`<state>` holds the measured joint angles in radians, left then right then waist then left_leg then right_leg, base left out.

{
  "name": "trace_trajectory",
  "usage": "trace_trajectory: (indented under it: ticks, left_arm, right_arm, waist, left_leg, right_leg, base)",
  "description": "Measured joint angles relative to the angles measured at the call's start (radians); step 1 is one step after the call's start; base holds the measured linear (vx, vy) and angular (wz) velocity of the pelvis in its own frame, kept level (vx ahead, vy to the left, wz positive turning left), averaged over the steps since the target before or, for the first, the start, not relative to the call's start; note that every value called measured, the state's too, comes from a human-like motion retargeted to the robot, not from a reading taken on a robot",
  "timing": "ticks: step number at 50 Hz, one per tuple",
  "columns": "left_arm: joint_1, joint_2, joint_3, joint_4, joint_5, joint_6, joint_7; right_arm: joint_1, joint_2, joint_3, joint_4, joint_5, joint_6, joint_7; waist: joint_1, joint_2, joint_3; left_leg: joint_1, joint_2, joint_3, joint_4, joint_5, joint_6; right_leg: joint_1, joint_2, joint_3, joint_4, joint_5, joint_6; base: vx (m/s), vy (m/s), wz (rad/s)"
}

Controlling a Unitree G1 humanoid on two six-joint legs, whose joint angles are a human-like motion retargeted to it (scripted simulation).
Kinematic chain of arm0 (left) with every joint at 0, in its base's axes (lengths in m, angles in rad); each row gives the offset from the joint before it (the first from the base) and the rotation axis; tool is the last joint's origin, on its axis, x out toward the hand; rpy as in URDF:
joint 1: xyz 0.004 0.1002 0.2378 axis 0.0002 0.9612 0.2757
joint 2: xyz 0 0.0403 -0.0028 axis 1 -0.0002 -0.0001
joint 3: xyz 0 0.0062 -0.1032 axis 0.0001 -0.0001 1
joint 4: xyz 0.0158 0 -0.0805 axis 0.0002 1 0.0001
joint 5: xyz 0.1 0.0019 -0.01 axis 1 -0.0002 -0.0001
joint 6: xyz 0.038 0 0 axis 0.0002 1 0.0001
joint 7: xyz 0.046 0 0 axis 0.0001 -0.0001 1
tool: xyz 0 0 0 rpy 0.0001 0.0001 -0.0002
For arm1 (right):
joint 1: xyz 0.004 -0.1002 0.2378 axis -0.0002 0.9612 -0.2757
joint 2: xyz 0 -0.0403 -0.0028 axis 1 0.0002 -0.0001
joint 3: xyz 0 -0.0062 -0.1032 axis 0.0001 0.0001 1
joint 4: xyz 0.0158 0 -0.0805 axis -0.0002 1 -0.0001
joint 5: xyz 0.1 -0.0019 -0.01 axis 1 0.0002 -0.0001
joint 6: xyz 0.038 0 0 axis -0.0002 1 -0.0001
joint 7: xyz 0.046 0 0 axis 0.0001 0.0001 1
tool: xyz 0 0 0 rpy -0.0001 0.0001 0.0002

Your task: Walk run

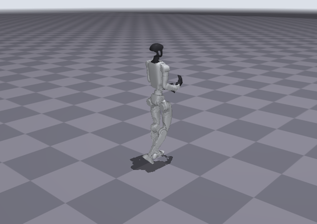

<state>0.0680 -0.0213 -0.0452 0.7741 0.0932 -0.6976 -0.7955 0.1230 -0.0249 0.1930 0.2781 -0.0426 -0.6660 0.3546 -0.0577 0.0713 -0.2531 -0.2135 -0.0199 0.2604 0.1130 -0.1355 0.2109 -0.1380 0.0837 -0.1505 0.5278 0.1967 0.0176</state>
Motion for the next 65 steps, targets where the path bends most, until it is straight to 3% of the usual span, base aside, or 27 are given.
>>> trace_trajectory:
  ticks: [3, 7, 13, 18, 22, 25, 30, 33, 36, 38, 40, 43, 47, 50, 53, 55, 57, 60, 65]
  left_arm:
    - [-0.035, 0.006, 0.014, 0.024, 0.027, -0.031, -0.022]
    - [-0.058, -0.002, 0.002, 0.053, 0.03, -0.045, -0.052]
    - [-0.089, -0.023, -0.017, 0.075, 0.017, -0.033, -0.089]
    - [-0.107, -0.011, -0.041, 0.044, 0.075, -0.042, -0.083]
    - [-0.114, 0.031, -0.042, 0.035, 0.164, -0.072, -0.051]
    - [-0.111, 0.064, -0.011, 0.061, 0.249, -0.082, 0.021]
    - [-0.098, 0.106, 0.097, 0.174, 0.379, -0.073, 0.2]
    - [-0.092, 0.133, 0.188, 0.287, 0.514, -0.052, 0.353]
    - [-0.093, 0.144, 0.266, 0.423, 0.664, 0.025, 0.532]
    - [-0.099, 0.154, 0.314, 0.511, 0.711, 0.07, 0.608]
    - [-0.101, 0.168, 0.363, 0.584, 0.726, 0.112, 0.646]
    - [-0.082, 0.142, 0.448, 0.623, 0.629, 0.194, 0.663]
    - [-0.053, 0.04, 0.476, 0.539, 0.355, 0.149, 0.594]
    - [-0.039, -0.033, 0.398, 0.415, 0.27, 0.131, 0.528]
    - [-0.047, -0.084, 0.286, 0.286, 0.266, 0.108, 0.451]
    - [-0.062, -0.109, 0.201, 0.208, 0.257, 0.099, 0.422]
    - [-0.082, -0.128, 0.128, 0.143, 0.235, 0.098, 0.401]
    - [-0.109, -0.154, 0.052, 0.078, 0.173, 0.102, 0.347]
    - [-0.124, -0.186, 0.016, 0.026, 0.005, 0.112, 0.302]
  right_arm:
    - [0.005, 0.014, -0.026, -0.013, 0.012, 0.012, 0.087]
    - [0.019, 0.003, -0.047, -0.047, 0.016, -0.041, 0.079]
    - [0.052, -0.012, -0.035, -0.073, 0.075, -0.111, 0.002]
    - [0.094, -0.024, -0.055, -0.092, 0.09, -0.161, -0.082]
    - [0.14, -0.011, -0.076, -0.086, 0.057, -0.167, -0.166]
    - [0.152, 0.015, -0.076, -0.066, 0.052, -0.145, -0.189]
    - [0.153, 0.027, -0.087, -0.051, 0.102, -0.123, -0.178]
    - [0.148, 0.03, -0.102, -0.042, 0.106, -0.119, -0.189]
    - [0.132, 0.023, -0.128, -0.041, 0.088, -0.114, -0.214]
    - [0.12, 0.014, -0.135, -0.051, 0.07, -0.115, -0.251]
    - [0.105, 0.004, -0.143, -0.057, 0.056, -0.12, -0.304]
    - [0.062, -0.003, -0.158, -0.051, 0.047, -0.116, -0.365]
    - [0.017, -0.018, -0.172, -0.068, 0.016, -0.103, -0.415]
    - [-0.017, -0.026, -0.16, -0.087, 0.009, -0.076, -0.475]
    - [-0.057, -0.026, -0.145, -0.11, 0.016, -0.048, -0.519]
    - [-0.083, -0.025, -0.128, -0.124, 0.019, -0.026, -0.538]
    - [-0.108, -0.023, -0.106, -0.132, 0.022, -0.01, -0.549]
    - [-0.14, -0.019, -0.079, -0.132, 0.025, 0.002, -0.559]
    - [-0.135, -0.006, -0.036, -0.122, 0.034, -0.013, -0.53]
  waist:
    - [-0.008, 0.0, 0.005]
    - [-0.048, -0.009, 0.025]
    - [-0.096, -0.059, 0.077]
    - [-0.132, -0.073, 0.118]
    - [-0.147, -0.061, 0.12]
    - [-0.136, -0.055, 0.107]
    - [-0.178, -0.029, 0.069]
    - [-0.197, -0.003, 0.057]
    - [-0.206, -0.024, 0.055]
    - [-0.203, -0.051, 0.051]
    - [-0.211, -0.072, 0.05]
    - [-0.207, -0.098, 0.053]
    - [-0.147, -0.112, 0.064]
    - [-0.106, -0.112, 0.075]
    - [-0.086, -0.097, 0.092]
    - [-0.077, -0.095, 0.105]
    - [-0.078, -0.104, 0.109]
    - [-0.069, -0.099, 0.101]
    - [-0.077, -0.097, 0.053]
  left_leg:
    - [0.035, -0.006, -0.01, -0.023, -0.022, 0.002]
    - [0.074, -0.026, -0.05, -0.034, -0.046, -0.004]
    - [0.159, -0.09, -0.089, -0.044, -0.085, -0.011]
    - [0.241, -0.113, -0.132, -0.048, -0.115, -0.026]
    - [0.29, -0.089, -0.152, -0.042, -0.131, -0.063]
    - [0.312, -0.066, -0.132, -0.027, -0.132, -0.108]
    - [0.333, -0.034, -0.133, 0.02, -0.01, -0.207]
    - [0.321, 0.016, -0.129, 0.102, 0.18, -0.304]
    - [0.267, 0.025, -0.114, 0.279, 0.396, -0.395]
    - [0.202, 0.013, -0.092, 0.437, 0.497, -0.422]
    - [0.129, 0.037, -0.053, 0.595, 0.507, -0.383]
    - [0.036, 0.093, 0.023, 0.712, 0.358, -0.294]
    - [-0.088, 0.039, 0.01, 0.643, 0.198, -0.234]
    - [-0.151, -0.003, -0.032, 0.456, 0.129, -0.188]
    - [-0.177, -0.028, -0.073, 0.215, 0.115, -0.105]
    - [-0.186, -0.068, -0.123, 0.084, 0.171, -0.028]
    - [-0.189, -0.075, -0.076, 0.006, 0.218, 0.005]
    - [-0.162, -0.041, 0.072, -0.018, 0.257, 0.036]
    - [-0.113, -0.041, 0.044, 0.026, 0.108, 0.051]
  right_leg:
    - [-0.059, -0.012, 0.038, -0.012, -0.058, -0.006]
    - [-0.127, -0.055, 0.029, -0.089, -0.123, -0.036]
    - [-0.214, -0.094, 0.175, -0.273, -0.068, 0.115]
    - [-0.256, -0.179, 0.189, -0.44, 0.007, 0.189]
    - [-0.277, -0.197, 0.164, -0.55, -0.069, 0.242]
    - [-0.272, -0.19, 0.089, -0.571, -0.072, 0.244]
    - [-0.241, -0.162, 0.029, -0.557, 0.058, 0.126]
    - [-0.212, -0.112, 0.103, -0.551, 0.039, 0.045]
    - [-0.155, -0.142, 0.014, -0.542, -0.008, 0.028]
    - [-0.118, -0.159, 0.012, -0.538, -0.038, 0.017]
    - [-0.086, -0.171, -0.004, -0.531, -0.058, 0.006]
    - [-0.041, -0.163, -0.027, -0.527, -0.058, -0.026]
    - [0.006, -0.138, -0.006, -0.517, -0.038, -0.056]
    - [0.041, -0.108, -0.009, -0.507, -0.024, -0.085]
    - [0.071, -0.065, -0.007, -0.489, -0.026, -0.114]
    - [0.096, -0.051, -0.006, -0.48, -0.029, -0.127]
    - [0.121, -0.053, -0.012, -0.47, -0.038, -0.137]
    - [0.148, -0.035, -0.004, -0.445, -0.046, -0.156]
    - [0.165, -0.021, 0.028, -0.354, -0.019, -0.154]
  base:
    - [0.41, 0.01, 0.43]
    - [0.28, -0.04, 0.79]
    - [0.32, -0.09, 0.71]
    - [0.42, -0.14, 0.63]
    - [0.47, -0.26, 0.44]
    - [0.56, -0.32, -0.08]
    - [0.65, -0.3, 0.26]
    - [0.71, -0.39, 0.29]
    - [0.68, -0.37, 0.34]
    - [0.55, -0.33, 0.12]
    - [0.65, -0.41, 0.39]
    - [0.57, -0.36, 0.11]
    - [0.49, -0.18, -0.62]
    - [0.51, -0.14, -0.51]
    - [0.48, -0.12, -0.25]
    - [0.47, -0.09, -0.24]
    - [0.47, -0.05, -0.24]
    - [0.55, 0.0, -0.45]
    - [0.67, 0.03, -0.55]
